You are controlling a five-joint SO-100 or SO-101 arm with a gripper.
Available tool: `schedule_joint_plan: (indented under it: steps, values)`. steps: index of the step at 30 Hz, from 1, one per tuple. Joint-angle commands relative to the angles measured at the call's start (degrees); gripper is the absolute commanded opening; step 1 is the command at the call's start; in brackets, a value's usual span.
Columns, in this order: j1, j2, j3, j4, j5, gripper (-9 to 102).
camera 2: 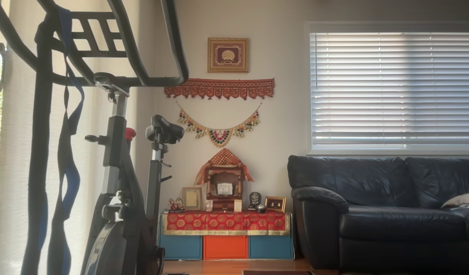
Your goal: Sort medicines into box.
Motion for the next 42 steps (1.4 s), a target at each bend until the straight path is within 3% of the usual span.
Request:
schedule_joint_plan:
  steps: [1,26,42]
  values:
    - [-0.44,1.67,-0.26,-1.14,-0.62,26]
    - [-2.64,-1.58,1.67,-2.02,2.29,23]
    - [-5.27,-8.09,-3.78,4.22,6.68,21]
